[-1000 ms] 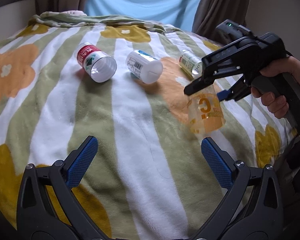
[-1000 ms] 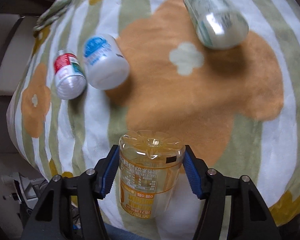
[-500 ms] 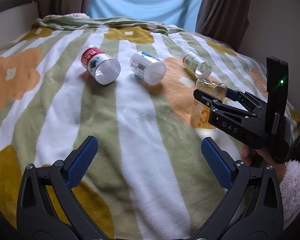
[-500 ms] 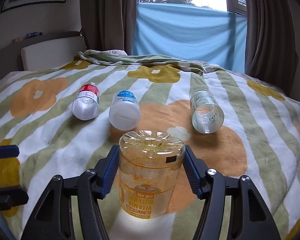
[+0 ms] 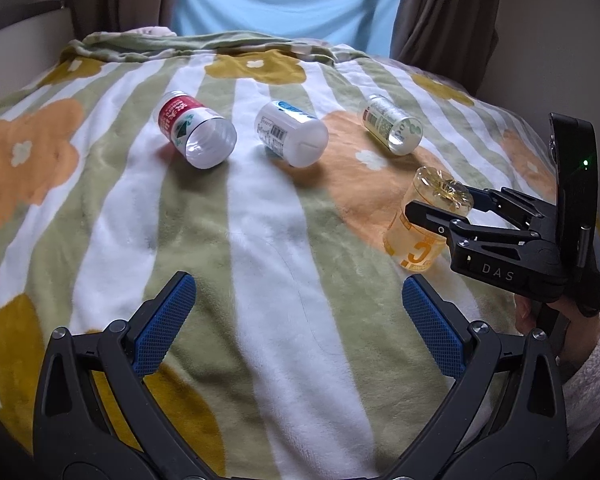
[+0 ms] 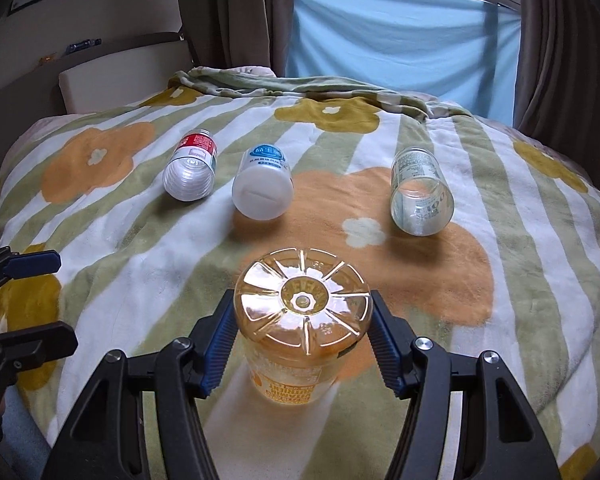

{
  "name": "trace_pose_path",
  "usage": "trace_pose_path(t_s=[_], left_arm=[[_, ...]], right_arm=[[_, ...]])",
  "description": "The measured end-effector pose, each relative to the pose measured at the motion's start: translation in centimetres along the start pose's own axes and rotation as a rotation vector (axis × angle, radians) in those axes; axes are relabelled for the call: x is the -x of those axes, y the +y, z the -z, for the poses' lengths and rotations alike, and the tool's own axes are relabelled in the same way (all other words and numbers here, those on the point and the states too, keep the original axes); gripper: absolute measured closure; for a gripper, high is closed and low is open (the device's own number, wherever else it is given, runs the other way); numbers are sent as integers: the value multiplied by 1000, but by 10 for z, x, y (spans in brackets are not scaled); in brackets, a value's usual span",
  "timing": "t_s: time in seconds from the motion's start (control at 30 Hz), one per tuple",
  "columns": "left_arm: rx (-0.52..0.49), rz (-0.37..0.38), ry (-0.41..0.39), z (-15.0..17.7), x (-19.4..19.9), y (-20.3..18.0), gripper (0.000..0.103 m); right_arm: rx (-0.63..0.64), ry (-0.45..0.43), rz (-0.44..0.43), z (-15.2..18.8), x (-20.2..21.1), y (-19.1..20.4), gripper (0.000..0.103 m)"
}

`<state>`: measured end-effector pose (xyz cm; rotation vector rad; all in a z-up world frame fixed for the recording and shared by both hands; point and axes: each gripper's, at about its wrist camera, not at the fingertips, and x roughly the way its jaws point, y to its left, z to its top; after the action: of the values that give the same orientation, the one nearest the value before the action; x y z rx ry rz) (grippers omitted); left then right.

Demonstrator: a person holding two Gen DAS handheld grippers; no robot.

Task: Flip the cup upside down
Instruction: 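Lift the jar with the right gripper and rotate it opening-down, then lower the inverted jar onto the bed and open the right gripper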

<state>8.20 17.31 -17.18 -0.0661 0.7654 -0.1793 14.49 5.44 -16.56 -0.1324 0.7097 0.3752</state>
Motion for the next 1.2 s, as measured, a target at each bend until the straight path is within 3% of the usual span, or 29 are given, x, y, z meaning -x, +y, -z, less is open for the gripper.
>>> trace_pose_path(t_s=[0.33,0.4,0.43,0.47,0.7,0.77,0.87,1.03,1.2], left_arm=[[-23,-19,-9,-1,9,-7,0],[-27,-24,-11,-1,11,-9,0],[-30,-27,-12,-1,13,-10,0],[-34,-30,-14,-1,14,-11,0],[-55,-42,-33,-3,25,-22,0],[-82,-70,-49,-5,29,-26,0],[-105,-101,-83,-18,42,-30,0],[-138,-127,-234,-58,83,-38,0],[-120,-134,-379,-89,127,-44,0]], right_arm=[[-35,47,-5,2,1,1,43],[-43,51,-2,4,0,0,26],[-51,45,0,6,0,-1,9],[-63,34,-7,7,2,-3,0],[-120,-21,-13,12,19,-13,0],[-120,-11,-2,9,27,-15,0],[-80,-70,28,-3,55,-18,0],[-81,-164,108,-36,124,-24,0],[-122,-310,244,-61,192,-17,0]])
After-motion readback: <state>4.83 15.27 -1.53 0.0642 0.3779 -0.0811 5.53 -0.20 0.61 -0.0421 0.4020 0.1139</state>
